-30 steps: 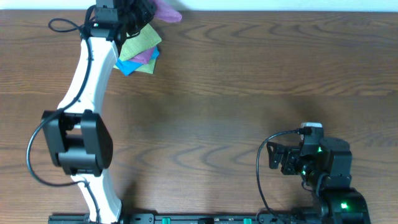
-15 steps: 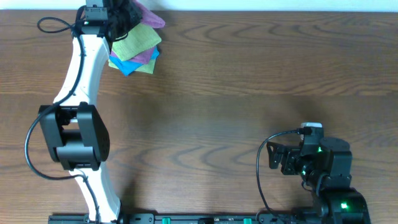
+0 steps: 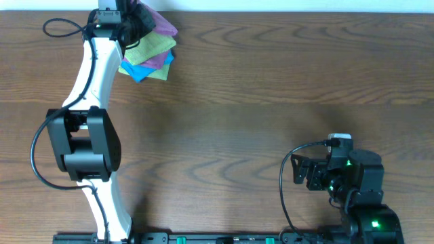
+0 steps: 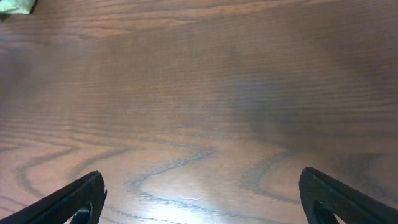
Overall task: Fold the cloth
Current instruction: 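Lower the purple cloth onto the top of the stack with the left gripper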
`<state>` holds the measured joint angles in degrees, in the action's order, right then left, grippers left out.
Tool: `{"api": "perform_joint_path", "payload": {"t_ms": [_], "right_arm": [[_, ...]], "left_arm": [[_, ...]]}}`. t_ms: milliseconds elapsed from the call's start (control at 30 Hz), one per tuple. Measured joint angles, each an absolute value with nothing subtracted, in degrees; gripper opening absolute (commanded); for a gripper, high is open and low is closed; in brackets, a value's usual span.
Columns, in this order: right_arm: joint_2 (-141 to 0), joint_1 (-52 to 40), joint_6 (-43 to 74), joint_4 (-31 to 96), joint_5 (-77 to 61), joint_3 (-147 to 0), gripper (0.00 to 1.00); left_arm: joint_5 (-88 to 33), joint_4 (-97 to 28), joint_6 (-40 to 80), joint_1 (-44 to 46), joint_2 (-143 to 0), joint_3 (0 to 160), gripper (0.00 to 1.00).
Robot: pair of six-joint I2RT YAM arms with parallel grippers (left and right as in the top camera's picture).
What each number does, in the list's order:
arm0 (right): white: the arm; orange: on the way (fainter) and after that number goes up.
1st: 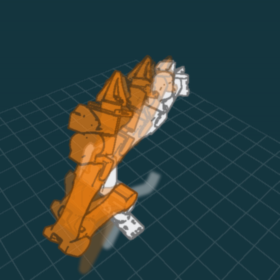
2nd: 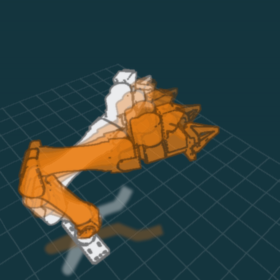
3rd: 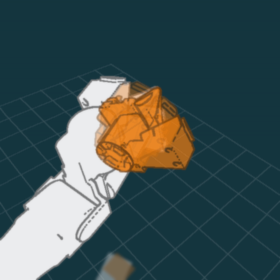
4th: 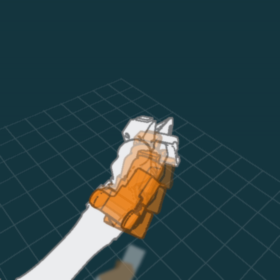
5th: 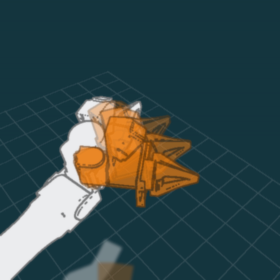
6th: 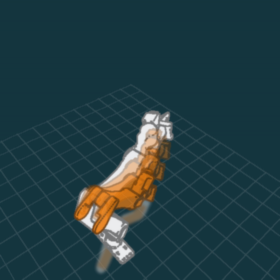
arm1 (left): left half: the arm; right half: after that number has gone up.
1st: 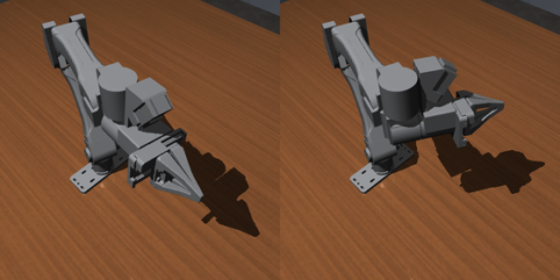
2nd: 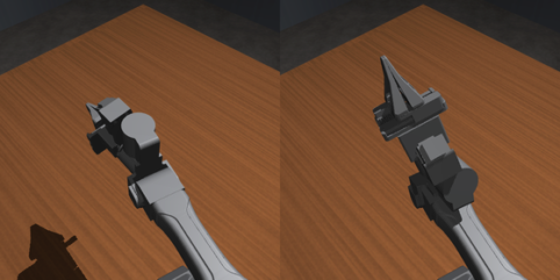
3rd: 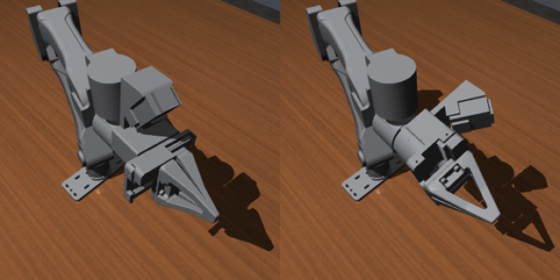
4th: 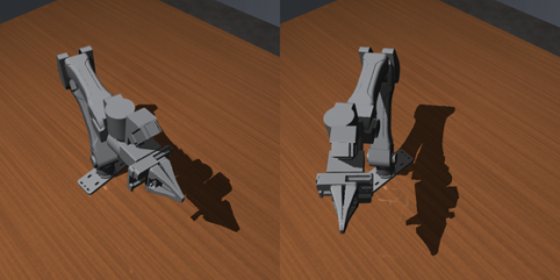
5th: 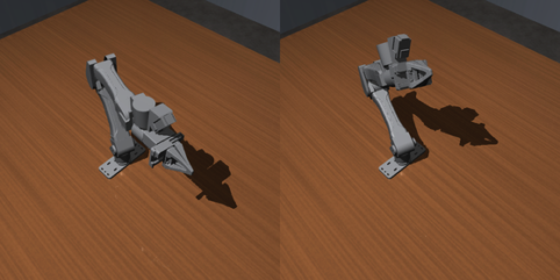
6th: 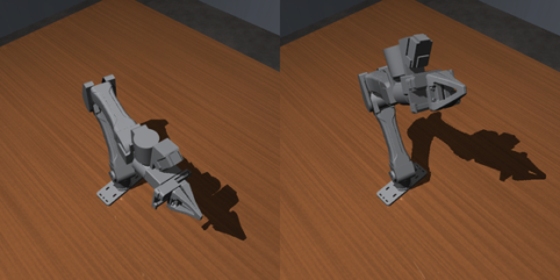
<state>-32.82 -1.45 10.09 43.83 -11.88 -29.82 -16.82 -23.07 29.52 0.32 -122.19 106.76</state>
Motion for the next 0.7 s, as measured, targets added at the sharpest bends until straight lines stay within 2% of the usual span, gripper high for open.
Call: {"api": "perform_joint_path", "payload": {"t_ms": [567,700], "right_arm": [[-32.84,-1.43,10.09,43.81,-11.88,-29.82,0.99],[-32.84,-1.45,10.09,43.81,-11.88,-29.82,0.99]], "left_arm": [[-10.24,-36.67,22.61,-0.01,-122.52,106.80,0.06],[-9.43,-37.32,21.45,-0.01,-122.52,106.80,0.10]]}}
